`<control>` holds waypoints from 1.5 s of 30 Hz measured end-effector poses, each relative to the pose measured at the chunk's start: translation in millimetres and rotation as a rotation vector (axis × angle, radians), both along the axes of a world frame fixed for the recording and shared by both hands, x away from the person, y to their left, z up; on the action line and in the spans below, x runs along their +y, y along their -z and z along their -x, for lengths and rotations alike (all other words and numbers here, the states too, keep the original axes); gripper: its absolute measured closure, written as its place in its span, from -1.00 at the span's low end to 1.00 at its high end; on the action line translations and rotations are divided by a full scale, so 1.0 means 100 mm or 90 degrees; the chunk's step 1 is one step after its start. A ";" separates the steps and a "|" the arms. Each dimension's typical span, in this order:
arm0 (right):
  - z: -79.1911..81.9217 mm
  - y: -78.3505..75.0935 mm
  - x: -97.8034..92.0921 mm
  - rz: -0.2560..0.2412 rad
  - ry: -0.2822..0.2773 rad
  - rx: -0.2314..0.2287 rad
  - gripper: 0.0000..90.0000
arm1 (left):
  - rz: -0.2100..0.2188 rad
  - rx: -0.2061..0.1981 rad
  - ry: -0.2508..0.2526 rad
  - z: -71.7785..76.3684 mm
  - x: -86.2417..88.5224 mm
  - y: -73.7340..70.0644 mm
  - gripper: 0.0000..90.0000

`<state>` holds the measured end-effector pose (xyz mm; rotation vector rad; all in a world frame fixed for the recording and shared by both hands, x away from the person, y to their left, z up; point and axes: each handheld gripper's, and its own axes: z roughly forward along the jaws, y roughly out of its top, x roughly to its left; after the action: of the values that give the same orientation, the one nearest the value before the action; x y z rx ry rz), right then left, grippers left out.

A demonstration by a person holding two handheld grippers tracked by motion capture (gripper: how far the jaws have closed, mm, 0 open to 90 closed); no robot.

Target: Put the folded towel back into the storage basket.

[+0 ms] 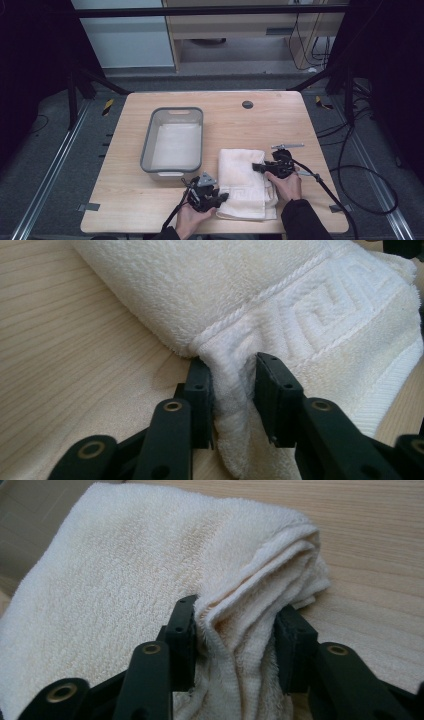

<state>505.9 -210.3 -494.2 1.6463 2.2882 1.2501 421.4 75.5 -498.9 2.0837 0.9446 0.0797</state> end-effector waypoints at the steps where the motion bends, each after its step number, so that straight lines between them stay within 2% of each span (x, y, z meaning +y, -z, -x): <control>1: 0.00 0.00 0.00 -0.002 0.000 0.001 0.36 | 0.003 0.005 -0.002 -0.01 0.00 0.00 0.59; 7: 0.01 -0.04 0.00 -0.005 0.000 -0.001 0.42 | 0.019 0.019 -0.007 -0.02 0.02 0.00 0.75; 12: 0.05 -0.13 -0.01 -0.005 -0.006 -0.026 0.44 | 0.020 0.003 -0.005 0.00 0.04 -0.02 0.79; 18: 0.12 -0.27 -0.01 -0.018 -0.012 -0.059 0.45 | 0.030 -0.008 -0.005 0.03 0.07 -0.08 0.80; 21: 0.14 -0.31 -0.01 -0.019 -0.014 -0.065 0.45 | 0.034 -0.012 -0.003 0.05 0.09 -0.11 0.80; 22: 0.17 -0.36 -0.02 -0.021 -0.016 -0.078 0.45 | 0.036 -0.019 0.001 0.06 0.10 -0.14 0.80; 24: 0.18 -0.38 -0.02 -0.024 -0.015 -0.078 0.45 | 0.037 -0.024 0.003 0.07 0.10 -0.16 0.80; 27: 0.23 -0.47 -0.03 -0.031 -0.015 -0.098 0.45 | 0.044 -0.043 0.008 0.10 0.11 -0.24 0.80; 35: 0.28 -0.65 -0.01 -0.037 -0.017 -0.133 0.45 | 0.057 -0.073 0.007 0.15 0.18 -0.42 0.80; 37: 0.29 -0.68 0.00 -0.047 -0.015 -0.137 0.45 | 0.059 -0.079 0.008 0.16 0.19 -0.45 0.80; 45: 0.31 -0.82 0.02 -0.047 -0.016 -0.168 0.45 | 0.064 -0.099 0.003 0.17 0.21 -0.55 0.80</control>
<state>474.5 -207.9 -412.3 1.3793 2.1334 1.4740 404.5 96.8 -444.3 1.9572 0.8319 0.1857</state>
